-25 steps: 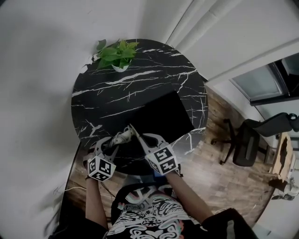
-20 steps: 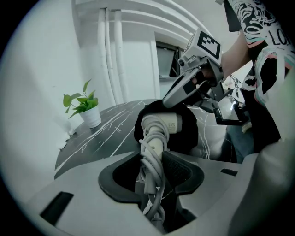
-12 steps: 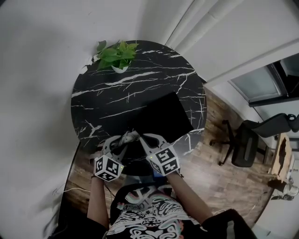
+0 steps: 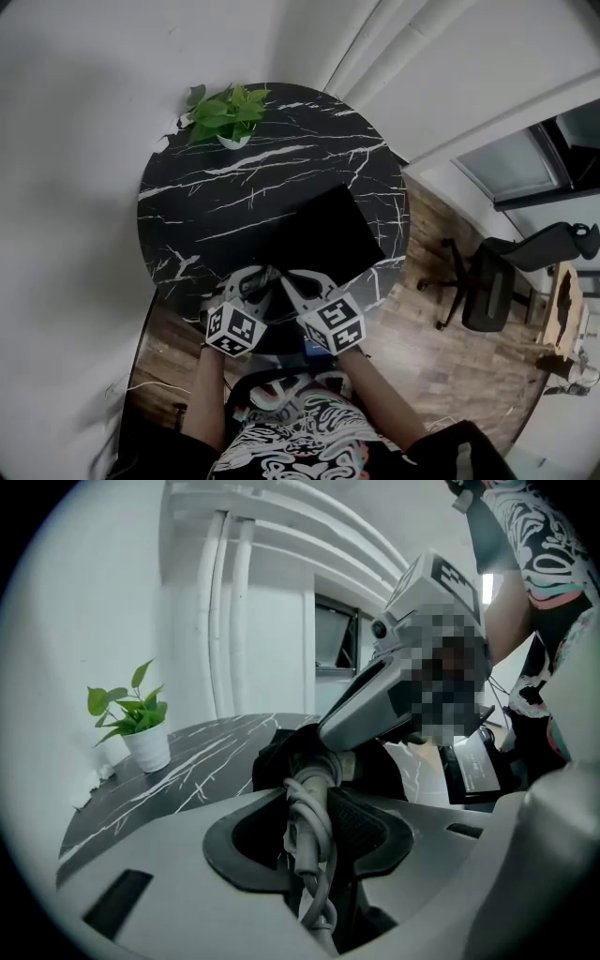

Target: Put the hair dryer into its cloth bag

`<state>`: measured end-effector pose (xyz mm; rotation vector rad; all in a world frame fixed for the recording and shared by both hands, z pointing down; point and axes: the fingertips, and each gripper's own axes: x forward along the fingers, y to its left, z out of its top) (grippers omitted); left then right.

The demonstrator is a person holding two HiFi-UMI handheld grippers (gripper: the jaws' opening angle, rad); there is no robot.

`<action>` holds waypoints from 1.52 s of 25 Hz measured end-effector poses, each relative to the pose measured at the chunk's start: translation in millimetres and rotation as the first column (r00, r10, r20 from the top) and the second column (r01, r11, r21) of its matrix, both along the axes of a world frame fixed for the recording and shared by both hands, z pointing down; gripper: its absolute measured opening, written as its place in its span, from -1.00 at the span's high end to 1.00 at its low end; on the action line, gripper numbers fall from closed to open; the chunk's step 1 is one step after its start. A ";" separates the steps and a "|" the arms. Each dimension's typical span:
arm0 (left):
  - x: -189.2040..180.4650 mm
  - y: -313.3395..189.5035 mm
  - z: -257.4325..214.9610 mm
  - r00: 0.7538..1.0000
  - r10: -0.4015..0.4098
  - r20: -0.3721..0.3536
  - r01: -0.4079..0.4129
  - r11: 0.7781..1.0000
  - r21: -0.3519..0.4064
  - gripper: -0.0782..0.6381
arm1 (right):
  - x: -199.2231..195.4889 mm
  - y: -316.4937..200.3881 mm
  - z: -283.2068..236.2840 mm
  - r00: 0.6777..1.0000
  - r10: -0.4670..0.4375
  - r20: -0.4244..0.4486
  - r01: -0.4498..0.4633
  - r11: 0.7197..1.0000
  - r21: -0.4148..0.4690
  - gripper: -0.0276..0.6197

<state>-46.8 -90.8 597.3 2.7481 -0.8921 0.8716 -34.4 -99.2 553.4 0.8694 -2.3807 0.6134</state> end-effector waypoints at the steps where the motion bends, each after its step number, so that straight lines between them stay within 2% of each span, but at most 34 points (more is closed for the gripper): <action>1: 4.8 -2.1 3.1 1.000 0.002 -0.009 -0.002 1.000 -0.007 0.37 | 0.2 0.0 -0.3 1.000 0.000 0.001 0.000 1.000 -0.001 0.83; 6: 11.6 -8.1 28.8 1.000 -0.007 0.010 0.008 0.999 -0.043 0.34 | 1.6 -0.8 0.1 1.000 0.008 0.001 -0.008 1.000 -0.008 0.83; 9: 2.0 -5.5 45.5 0.995 0.002 0.098 0.003 0.999 -0.050 0.34 | 2.4 -2.9 1.1 1.000 0.013 -0.003 -0.013 1.000 -0.006 0.83; 12: -12.5 7.3 55.8 0.978 0.059 0.200 -0.049 0.997 -0.058 0.19 | 1.8 -3.9 1.5 1.000 0.017 -0.003 -0.017 1.000 -0.007 0.83; 14: -23.9 14.6 62.3 0.971 0.067 0.229 -0.050 0.995 -0.082 0.18 | 0.7 -4.0 2.6 1.000 0.015 -0.006 -0.015 1.000 -0.009 0.83; 18: -37.6 20.1 78.7 0.969 0.051 0.242 -0.019 0.991 -0.133 0.19 | -0.6 -2.8 5.7 1.000 0.016 -0.012 -0.016 1.000 -0.016 0.83; 19: -37.2 21.9 81.3 0.970 0.061 0.235 -0.026 0.989 -0.149 0.22 | -1.0 -2.3 5.7 1.000 0.016 -0.012 -0.016 1.000 -0.017 0.83; 21: -33.9 25.9 82.6 0.975 0.075 0.208 -0.035 0.981 -0.190 0.48 | -0.8 -1.5 5.6 1.000 0.017 -0.013 -0.017 1.000 -0.016 0.83; 23: -32.6 25.6 78.3 0.981 0.064 0.183 -0.023 0.976 -0.218 0.54 | -0.1 -0.7 6.0 1.000 0.017 -0.014 -0.017 1.000 -0.018 0.83; 30: -7.8 6.4 36.1 0.999 0.040 0.021 -0.035 0.976 -0.213 0.58 | -0.7 0.0 6.5 1.000 0.012 -0.004 -0.013 1.000 -0.028 0.83; 38: 38.3 -15.8 44.8 0.998 0.062 -0.029 -0.067 0.977 -0.204 0.58 | 0.6 0.3 6.5 1.000 0.002 0.006 -0.002 0.999 -0.043 0.83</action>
